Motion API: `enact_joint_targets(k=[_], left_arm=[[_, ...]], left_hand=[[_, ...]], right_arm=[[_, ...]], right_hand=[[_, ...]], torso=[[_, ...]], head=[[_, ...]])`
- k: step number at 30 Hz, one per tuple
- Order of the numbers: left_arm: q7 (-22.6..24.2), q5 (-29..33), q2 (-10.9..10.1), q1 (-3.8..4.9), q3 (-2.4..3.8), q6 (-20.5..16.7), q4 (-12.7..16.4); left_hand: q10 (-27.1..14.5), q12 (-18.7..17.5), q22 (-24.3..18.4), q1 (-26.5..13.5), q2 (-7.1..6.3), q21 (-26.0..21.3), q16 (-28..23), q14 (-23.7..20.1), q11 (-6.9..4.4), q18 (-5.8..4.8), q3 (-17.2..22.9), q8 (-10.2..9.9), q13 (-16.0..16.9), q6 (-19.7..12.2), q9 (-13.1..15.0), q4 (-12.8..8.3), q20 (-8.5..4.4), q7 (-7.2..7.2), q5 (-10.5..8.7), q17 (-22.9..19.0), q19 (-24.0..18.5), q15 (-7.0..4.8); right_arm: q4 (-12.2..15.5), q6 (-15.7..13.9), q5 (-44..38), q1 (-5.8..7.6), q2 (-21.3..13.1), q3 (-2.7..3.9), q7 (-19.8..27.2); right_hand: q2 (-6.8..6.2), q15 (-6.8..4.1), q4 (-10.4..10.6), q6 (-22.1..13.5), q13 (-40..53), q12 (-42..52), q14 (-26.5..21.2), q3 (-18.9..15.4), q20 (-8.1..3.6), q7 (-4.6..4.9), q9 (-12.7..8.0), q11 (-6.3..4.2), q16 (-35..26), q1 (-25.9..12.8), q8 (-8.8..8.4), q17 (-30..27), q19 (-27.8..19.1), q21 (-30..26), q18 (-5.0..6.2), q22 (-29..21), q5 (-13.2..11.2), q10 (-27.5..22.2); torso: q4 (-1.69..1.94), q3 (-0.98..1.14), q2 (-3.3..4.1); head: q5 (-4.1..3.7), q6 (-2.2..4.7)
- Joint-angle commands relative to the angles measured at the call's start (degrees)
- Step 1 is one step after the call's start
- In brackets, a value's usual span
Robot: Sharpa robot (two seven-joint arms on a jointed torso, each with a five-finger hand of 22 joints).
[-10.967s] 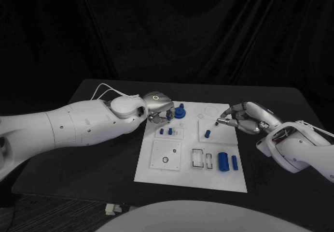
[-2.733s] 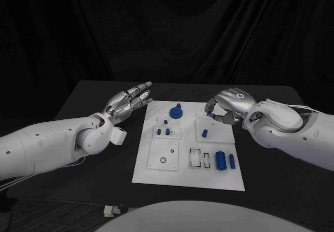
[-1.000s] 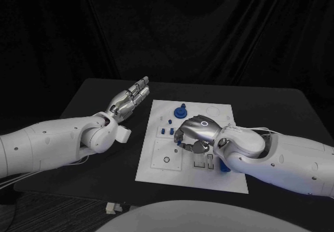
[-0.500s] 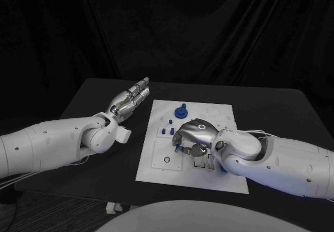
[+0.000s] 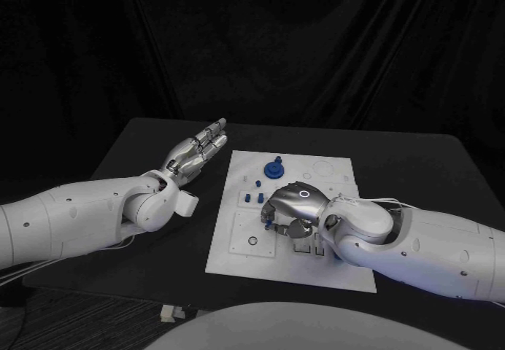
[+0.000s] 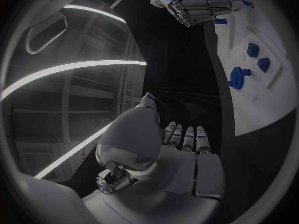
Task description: Assemble the parts on the task board
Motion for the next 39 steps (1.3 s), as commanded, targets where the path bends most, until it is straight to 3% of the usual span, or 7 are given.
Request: enact_joint_targets(k=[1, 39], left_arm=[[7.86, 0.27, 0.14, -0.12, 0.06, 1.25, 0.00], [7.03, 0.27, 0.20, -0.31, 0.06, 3.38, -0.15]], left_hand=[[-0.04, -0.06, -0.07, 0.75, 0.02, -0.33, -0.21, 0.08, 0.64, -0.46, 0.40, 0.31, -0.03, 0.04, 0.07, 0.05, 0.16, 0.64, 0.55, -0.08, 0.05, -1.50], [-0.03, 0.03, -0.07, 3.09, 0.09, -0.33, -0.21, 0.08, 2.55, -0.87, 0.83, 0.61, -0.03, 2.14, 0.31, -0.01, 2.01, 2.67, 2.36, -0.08, 0.05, 0.73]], right_arm=[[-0.08, 0.68, -0.49, -0.20, 0.16, 0.03, -0.28], [-1.90, 1.82, -0.49, -1.55, 1.35, 0.04, -0.23]], right_hand=[[0.37, -0.01, -0.39, -0.31, -0.04, -0.28, 3.88, 0.05, 0.09, -0.01, 0.09, 0.27, -0.34, -0.06, -0.35, 7.13, -0.08, -0.29, 0.90, 9.74, -0.36, 0.31], [0.26, 0.24, -1.56, -1.64, 0.02, -0.46, 3.55, 0.30, 0.27, 0.38, 0.22, 0.55, -0.80, 0.45, -1.39, 6.28, -0.70, -1.35, 1.11, 9.45, -0.71, -0.21]], torso=[[0.02, -0.01, 0.00], [-0.02, 0.00, 0.00]], head=[[-0.08, -0.01], [0.12, -0.01]])
